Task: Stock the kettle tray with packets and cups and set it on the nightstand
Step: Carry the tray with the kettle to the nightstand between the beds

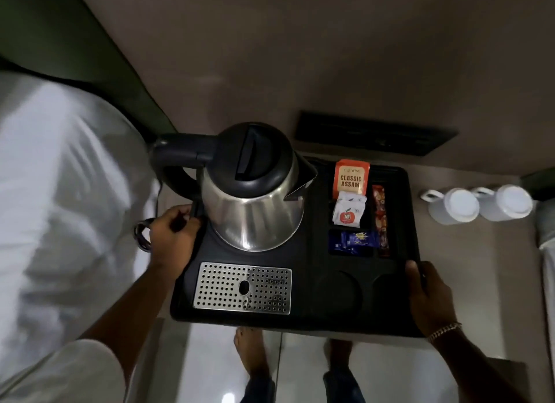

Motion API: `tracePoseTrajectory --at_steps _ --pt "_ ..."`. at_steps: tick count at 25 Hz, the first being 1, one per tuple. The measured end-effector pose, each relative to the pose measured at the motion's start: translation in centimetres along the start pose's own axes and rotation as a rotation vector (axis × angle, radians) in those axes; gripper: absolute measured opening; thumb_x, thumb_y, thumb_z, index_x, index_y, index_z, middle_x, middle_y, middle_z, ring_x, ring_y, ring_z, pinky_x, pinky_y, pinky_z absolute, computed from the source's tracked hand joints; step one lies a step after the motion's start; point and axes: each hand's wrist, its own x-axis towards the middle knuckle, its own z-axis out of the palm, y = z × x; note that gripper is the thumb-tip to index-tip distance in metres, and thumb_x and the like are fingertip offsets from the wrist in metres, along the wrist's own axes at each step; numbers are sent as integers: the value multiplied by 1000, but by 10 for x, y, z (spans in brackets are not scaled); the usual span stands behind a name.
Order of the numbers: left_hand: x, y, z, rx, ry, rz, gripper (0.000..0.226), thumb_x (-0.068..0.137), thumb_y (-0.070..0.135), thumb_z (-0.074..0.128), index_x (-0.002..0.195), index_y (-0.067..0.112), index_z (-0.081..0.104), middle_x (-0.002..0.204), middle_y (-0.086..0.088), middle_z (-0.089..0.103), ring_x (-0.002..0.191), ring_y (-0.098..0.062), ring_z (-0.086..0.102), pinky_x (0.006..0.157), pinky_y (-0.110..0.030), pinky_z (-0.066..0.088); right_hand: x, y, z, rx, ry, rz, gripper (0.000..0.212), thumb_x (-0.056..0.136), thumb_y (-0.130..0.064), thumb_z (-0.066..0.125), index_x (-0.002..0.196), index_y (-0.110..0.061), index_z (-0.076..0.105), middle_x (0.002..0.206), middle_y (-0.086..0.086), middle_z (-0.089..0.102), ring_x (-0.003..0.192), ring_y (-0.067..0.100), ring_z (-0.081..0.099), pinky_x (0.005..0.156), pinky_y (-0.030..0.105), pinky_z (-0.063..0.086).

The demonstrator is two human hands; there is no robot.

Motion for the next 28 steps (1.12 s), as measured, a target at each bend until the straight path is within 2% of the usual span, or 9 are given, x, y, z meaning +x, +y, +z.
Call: tracePoseTrajectory --at_steps 3,5,9,15,18,21,24,26,28 --pt "-2 -13 25 33 6 -9 20 82 -3 59 100 -3 68 85 -10 68 72 -8 61 67 -10 47 10 21 4 -53 72 -26 36 95 -40 46 78 -9 50 59 -1 51 55 21 47 52 27 33" --pt "-1 -14 31 46 18 -15 15 81 3 60 93 2 68 77 -2 67 66 0 59 67 -16 48 14 25 6 -88 127 -95 42 90 -45 40 73 -7 50 58 6 52 53 23 46 51 26 33" --pt "0 -9 39 133 -38 7 8 77 22 58 78 21 65 70 9 65 66 -3 56 68 -24 43 22 28 9 -144 268 -100 38 91 -35 47 78 -3 62 65 18 64 59 33 59 58 27 36" --pt "-1 11 43 392 -24 120 17 74 27 55 58 24 54 48 13 56 53 14 50 50 -3 32 25 25 10 -220 332 -30 32 91 -29 60 76 -3 71 61 18 66 55 32 58 56 24 31" --pt "-11 19 45 526 55 215 16 72 19 53 58 24 47 43 9 48 50 -10 44 52 -24 28 28 22 8 -266 326 7 30 89 -31 63 81 -5 75 68 18 71 60 33 63 59 24 34" --pt "-24 14 52 549 179 219 11 74 10 53 67 12 61 60 -11 61 61 -27 53 63 -27 34 29 20 4 -256 300 66 30 88 -34 64 85 -7 76 77 17 75 71 35 68 64 25 37" --pt "-56 9 55 426 311 141 24 73 2 49 86 3 69 85 -21 70 78 -34 64 75 -33 50 27 19 -3 -216 267 14 26 86 -31 67 80 -7 73 73 15 73 67 32 67 61 26 40" --pt "-95 11 67 404 356 203 21 71 -5 50 84 0 66 86 -22 67 79 -36 62 75 -35 51 28 18 -11 -157 275 4 22 83 -30 69 82 -8 72 76 13 73 70 29 67 63 28 47" --pt "-135 19 90 400 305 263 18 73 -11 56 82 3 62 82 -17 63 75 -33 60 69 -36 51 30 19 -21 -117 264 -44 17 82 -26 70 84 -9 72 79 10 73 67 24 66 63 26 45"
